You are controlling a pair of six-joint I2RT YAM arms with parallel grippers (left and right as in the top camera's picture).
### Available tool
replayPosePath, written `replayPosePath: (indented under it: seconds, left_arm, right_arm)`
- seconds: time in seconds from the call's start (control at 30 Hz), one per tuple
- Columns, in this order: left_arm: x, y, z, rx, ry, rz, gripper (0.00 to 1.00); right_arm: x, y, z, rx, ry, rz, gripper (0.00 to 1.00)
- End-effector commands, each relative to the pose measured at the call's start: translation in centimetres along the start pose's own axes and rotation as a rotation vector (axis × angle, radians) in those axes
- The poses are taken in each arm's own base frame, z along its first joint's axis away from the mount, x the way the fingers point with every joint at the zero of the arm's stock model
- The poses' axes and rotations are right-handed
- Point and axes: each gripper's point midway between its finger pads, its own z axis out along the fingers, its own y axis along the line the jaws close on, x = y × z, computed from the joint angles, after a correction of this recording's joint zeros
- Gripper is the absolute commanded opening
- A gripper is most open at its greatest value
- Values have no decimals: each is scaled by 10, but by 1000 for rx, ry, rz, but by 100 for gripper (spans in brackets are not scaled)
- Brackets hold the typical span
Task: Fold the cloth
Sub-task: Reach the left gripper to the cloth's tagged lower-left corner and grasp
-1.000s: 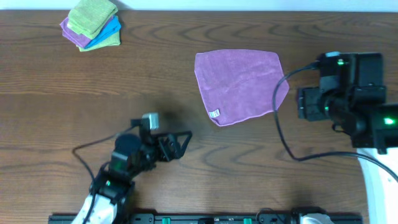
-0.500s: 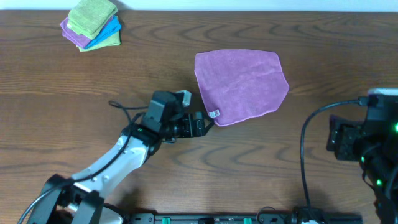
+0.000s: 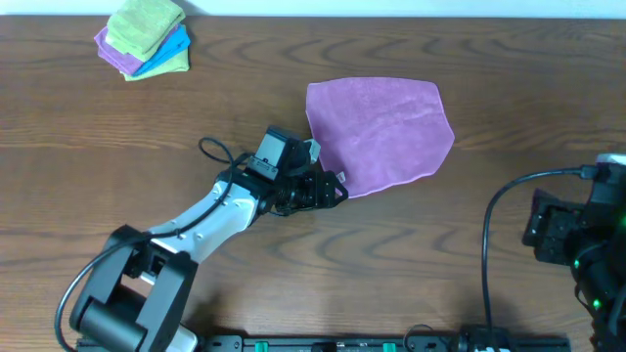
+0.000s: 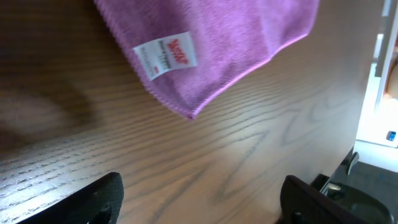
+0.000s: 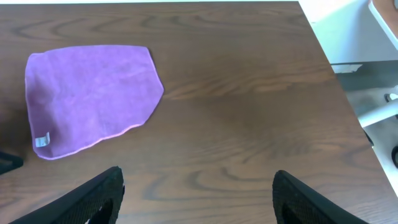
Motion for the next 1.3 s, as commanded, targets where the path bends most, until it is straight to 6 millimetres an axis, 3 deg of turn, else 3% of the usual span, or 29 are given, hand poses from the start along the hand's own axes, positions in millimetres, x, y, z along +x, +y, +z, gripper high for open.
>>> replayPosePath:
  seconds: [0.0,0.43,0.83,1.27]
  left_arm:
    - [0,-1,6,7,24,-32,80]
    - [-7,9,29,25,25,-158,76]
    - [-25,-3,42,-1,-27,-105,64]
    - [-25,7,46,-57,-35,-113,57]
  right_arm:
    - [0,-5,0,23,-1,36,77]
    - [-1,-2,0,8,-3,37,78]
    - [-1,0,0,-2,-7,40,78]
    - [-2,3,0,-20,-8,38,79]
